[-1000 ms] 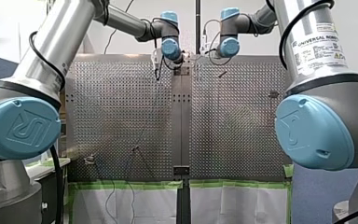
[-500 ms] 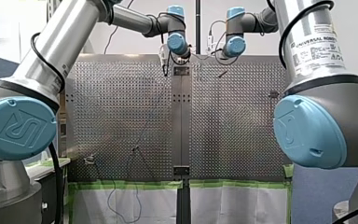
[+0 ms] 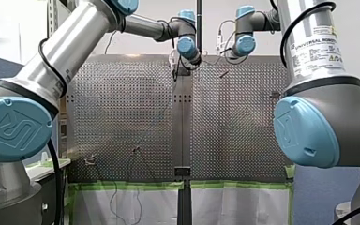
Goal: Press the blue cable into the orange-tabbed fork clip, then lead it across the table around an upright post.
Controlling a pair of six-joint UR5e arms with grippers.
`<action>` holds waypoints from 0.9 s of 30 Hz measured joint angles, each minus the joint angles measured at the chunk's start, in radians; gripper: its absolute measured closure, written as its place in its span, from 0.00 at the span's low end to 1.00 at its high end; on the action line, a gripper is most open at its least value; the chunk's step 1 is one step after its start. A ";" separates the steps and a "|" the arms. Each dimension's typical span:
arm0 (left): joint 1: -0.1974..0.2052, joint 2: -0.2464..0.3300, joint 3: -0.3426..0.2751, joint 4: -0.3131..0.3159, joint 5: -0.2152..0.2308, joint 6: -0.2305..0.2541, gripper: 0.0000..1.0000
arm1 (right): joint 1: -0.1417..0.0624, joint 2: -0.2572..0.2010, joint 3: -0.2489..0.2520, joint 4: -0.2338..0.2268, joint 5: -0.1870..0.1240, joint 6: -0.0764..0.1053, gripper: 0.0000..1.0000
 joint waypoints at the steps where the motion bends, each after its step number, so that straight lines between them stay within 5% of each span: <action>1: -0.001 -0.011 0.011 -0.009 0.002 0.000 1.00 | -0.005 -0.001 0.000 0.000 -0.002 0.001 1.00; 17: -0.007 -0.129 0.154 -0.057 0.050 -0.023 1.00 | -0.074 -0.001 0.020 0.003 -0.013 0.002 1.00; 27: -0.005 -0.177 0.221 -0.055 0.073 -0.032 1.00 | -0.089 0.001 0.028 0.003 -0.020 0.001 1.00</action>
